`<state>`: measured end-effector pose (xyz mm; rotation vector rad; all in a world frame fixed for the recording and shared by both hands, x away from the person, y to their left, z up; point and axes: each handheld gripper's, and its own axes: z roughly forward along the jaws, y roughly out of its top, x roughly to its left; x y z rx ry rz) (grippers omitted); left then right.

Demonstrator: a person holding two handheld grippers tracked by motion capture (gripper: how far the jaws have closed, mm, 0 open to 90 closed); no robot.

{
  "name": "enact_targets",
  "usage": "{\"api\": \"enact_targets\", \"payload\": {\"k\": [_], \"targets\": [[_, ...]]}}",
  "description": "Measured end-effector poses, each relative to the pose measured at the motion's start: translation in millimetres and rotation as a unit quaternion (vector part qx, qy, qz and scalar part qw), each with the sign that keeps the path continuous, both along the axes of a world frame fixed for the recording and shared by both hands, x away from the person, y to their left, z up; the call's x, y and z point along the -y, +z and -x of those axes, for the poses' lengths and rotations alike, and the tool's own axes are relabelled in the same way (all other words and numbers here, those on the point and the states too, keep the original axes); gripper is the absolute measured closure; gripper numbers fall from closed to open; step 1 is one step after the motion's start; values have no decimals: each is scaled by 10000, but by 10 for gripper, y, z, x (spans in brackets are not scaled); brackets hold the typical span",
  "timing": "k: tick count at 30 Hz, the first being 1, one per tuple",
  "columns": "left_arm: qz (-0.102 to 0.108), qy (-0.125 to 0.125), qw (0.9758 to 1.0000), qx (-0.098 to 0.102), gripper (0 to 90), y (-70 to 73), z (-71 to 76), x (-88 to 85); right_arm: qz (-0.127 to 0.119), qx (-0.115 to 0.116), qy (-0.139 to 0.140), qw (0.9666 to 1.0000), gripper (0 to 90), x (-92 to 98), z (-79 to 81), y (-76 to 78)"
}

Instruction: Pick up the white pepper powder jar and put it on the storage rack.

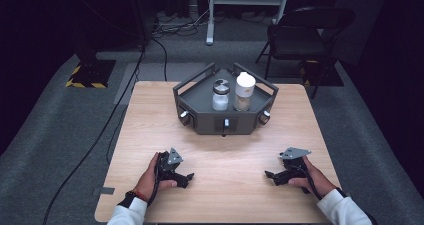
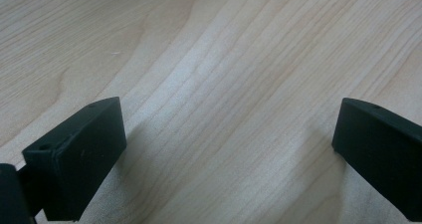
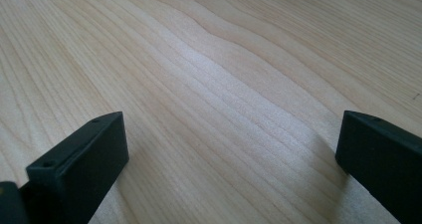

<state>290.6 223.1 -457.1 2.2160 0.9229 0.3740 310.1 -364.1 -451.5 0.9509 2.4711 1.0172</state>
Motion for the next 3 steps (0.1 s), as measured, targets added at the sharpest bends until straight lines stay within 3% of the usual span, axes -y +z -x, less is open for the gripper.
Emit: {"api": "enact_targets", "payload": {"k": [3], "targets": [[1, -4, 10000, -1, 0, 0, -2, -1, 0, -1, 0, 10000, 0, 0, 0, 0]]}}
